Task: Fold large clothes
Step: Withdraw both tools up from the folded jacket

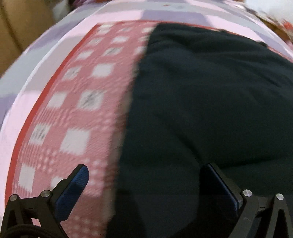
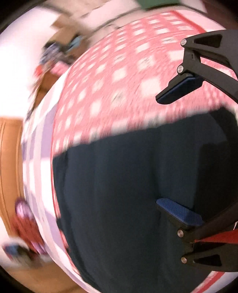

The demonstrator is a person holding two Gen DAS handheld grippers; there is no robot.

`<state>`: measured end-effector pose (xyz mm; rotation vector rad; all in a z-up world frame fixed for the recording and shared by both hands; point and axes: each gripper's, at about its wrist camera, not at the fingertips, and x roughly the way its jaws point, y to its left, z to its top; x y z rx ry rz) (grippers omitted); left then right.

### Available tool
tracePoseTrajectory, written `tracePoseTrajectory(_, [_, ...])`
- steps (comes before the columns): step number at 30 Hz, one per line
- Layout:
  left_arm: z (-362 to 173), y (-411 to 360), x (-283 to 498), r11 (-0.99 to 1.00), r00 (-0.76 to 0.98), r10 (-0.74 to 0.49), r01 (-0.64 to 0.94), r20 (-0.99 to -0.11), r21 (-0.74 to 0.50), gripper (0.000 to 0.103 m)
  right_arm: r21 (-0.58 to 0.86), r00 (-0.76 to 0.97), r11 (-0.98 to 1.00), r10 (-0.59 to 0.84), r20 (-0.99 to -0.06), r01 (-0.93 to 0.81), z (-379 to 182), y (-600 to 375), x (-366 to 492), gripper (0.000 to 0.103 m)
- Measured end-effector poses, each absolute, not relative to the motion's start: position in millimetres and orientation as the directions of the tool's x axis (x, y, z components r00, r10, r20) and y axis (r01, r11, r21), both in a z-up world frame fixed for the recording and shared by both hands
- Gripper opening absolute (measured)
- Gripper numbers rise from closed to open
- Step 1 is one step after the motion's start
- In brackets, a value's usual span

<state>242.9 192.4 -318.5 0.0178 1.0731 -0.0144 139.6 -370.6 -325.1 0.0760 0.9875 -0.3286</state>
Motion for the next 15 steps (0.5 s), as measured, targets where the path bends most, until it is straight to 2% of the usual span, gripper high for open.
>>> tracePoseTrajectory(5, [-312.8,203.4,226.9,0.998,0.488,0.058,-0.026,-0.871,0.052,0.103,-0.153,0.458,0.905,-0.340,-0.821,0.396,-318.3,-401.6,117.2,0.103])
tracePoseTrajectory(10, [-302.9,199.4,209.5,0.997,0.494,0.075,-0.039,-0.866,0.064,0.103,-0.157,0.433,0.862,-0.390,-0.813,0.482,-307.3,-409.5,94.1,0.103])
tracePoseTrajectory(15, [-283.3,169.4,186.7,0.999,0.548,-0.011,0.039,-0.836,0.013,0.103,-0.144,0.543,0.923,-0.330,-0.772,0.357,-286.0,-351.7,85.5,0.103])
